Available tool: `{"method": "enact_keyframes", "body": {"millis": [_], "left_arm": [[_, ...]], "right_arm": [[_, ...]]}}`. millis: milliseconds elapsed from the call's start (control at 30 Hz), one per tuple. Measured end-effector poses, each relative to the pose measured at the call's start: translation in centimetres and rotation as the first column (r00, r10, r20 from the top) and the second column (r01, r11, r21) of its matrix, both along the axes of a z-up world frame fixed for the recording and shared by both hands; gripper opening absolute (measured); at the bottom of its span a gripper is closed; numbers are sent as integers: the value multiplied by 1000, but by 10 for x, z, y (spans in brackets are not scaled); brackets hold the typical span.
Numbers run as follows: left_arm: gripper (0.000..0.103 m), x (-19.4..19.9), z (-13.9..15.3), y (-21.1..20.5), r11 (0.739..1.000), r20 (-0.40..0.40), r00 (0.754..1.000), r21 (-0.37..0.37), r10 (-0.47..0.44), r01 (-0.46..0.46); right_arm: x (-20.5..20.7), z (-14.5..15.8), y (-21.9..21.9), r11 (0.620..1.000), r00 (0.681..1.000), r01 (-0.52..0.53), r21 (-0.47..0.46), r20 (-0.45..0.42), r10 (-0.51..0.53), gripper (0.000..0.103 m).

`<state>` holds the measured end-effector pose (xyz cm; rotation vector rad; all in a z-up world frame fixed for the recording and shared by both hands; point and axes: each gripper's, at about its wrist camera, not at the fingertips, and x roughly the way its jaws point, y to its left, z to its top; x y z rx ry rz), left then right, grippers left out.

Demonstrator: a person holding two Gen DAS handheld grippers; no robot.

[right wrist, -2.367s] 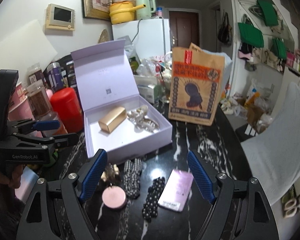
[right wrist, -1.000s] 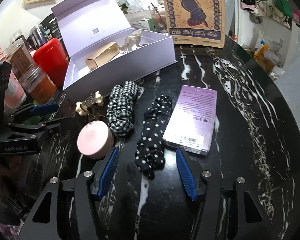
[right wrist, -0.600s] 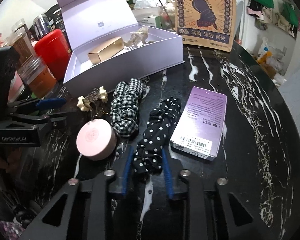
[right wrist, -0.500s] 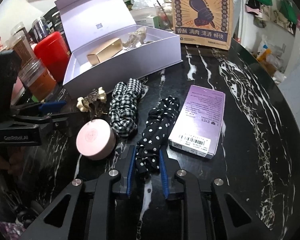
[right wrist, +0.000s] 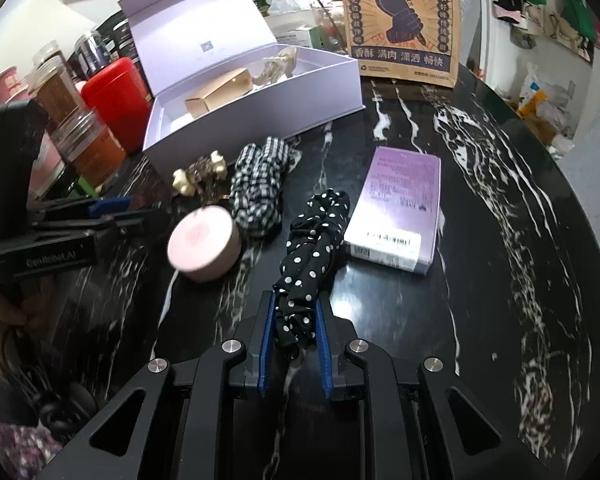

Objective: Organize rigid objects
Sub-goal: 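Grasp the black polka-dot scrunchie with right gripper while left gripper grasps the black square case, then lift the scrunchie and black square case toward the lavender box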

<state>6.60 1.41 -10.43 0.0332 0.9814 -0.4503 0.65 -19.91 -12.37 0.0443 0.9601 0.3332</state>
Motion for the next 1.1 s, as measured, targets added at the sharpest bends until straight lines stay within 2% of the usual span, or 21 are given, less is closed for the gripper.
{"method": "enact_keyframes", "body": {"millis": [367,533,633,933,967,1000,1033,1100], "left_arm": [[45,-15,-3,-1,1000,5,1000,7,-15,15],[45,-9,-8,-9,998,-20,1000,61,-18,19],[45,-6,-11,-9,999,-31,999,43,-9,11],[45,4,-13,-12,998,-27,1000,55,16,-14],[45,5,-13,-15,998,-34,999,68,21,-19],[43,5,-13,-16,997,-38,999,71,18,-15],[43,5,-12,-16,997,-39,999,72,18,-15],[43,5,-12,-15,998,-40,999,66,22,-20]], "right_arm": [[-19,2,-8,1000,1000,19,0,-5,-19,21],[-15,3,-7,999,1000,26,-18,9,-26,39],[-11,3,-6,1000,1000,24,-21,16,-24,43],[-1,2,-2,997,998,37,-65,44,-34,43],[-1,2,-1,997,998,37,-74,47,-34,43],[0,2,0,995,998,39,-91,52,-34,36],[0,2,0,994,998,40,-102,56,-35,22],[0,1,-2,994,997,56,-95,59,-50,16]]}}
